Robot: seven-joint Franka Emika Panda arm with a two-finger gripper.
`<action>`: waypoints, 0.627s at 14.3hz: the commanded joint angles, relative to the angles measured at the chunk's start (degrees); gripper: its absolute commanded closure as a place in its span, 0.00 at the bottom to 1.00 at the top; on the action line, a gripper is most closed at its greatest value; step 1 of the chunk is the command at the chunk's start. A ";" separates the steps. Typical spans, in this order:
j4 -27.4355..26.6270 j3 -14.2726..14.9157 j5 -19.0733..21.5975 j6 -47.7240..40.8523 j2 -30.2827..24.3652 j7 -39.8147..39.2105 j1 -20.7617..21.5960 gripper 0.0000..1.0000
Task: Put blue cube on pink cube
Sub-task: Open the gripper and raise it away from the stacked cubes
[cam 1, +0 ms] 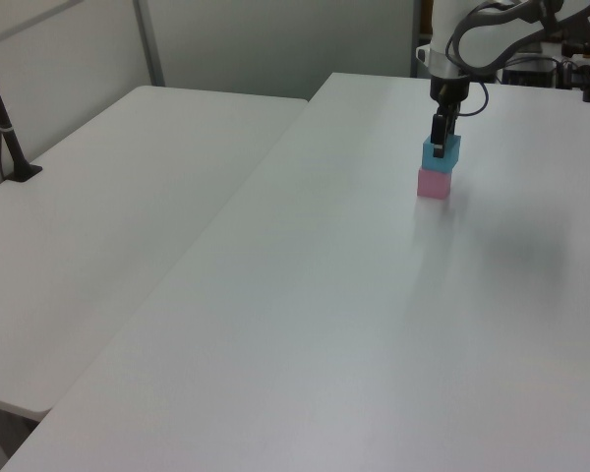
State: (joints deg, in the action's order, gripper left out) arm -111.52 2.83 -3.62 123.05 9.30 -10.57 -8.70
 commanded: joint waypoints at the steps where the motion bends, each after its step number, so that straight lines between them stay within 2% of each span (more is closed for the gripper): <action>1: 3.12 0.07 -0.60 -6.46 -4.71 5.53 -0.26 0.00; 3: 14.26 0.07 -0.08 -22.16 -5.78 8.28 -0.88 0.00; 5: 20.27 -0.01 0.36 -29.77 -6.13 8.37 -0.79 0.00; 6: 21.77 -0.02 1.41 -32.23 -7.27 8.55 -0.79 0.00; 9: 21.88 0.07 4.67 -35.33 -12.01 9.07 -0.18 0.00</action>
State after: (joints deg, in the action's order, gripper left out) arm -90.05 2.97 -1.30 90.62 0.67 -3.23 -9.47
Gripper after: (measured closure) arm 0.000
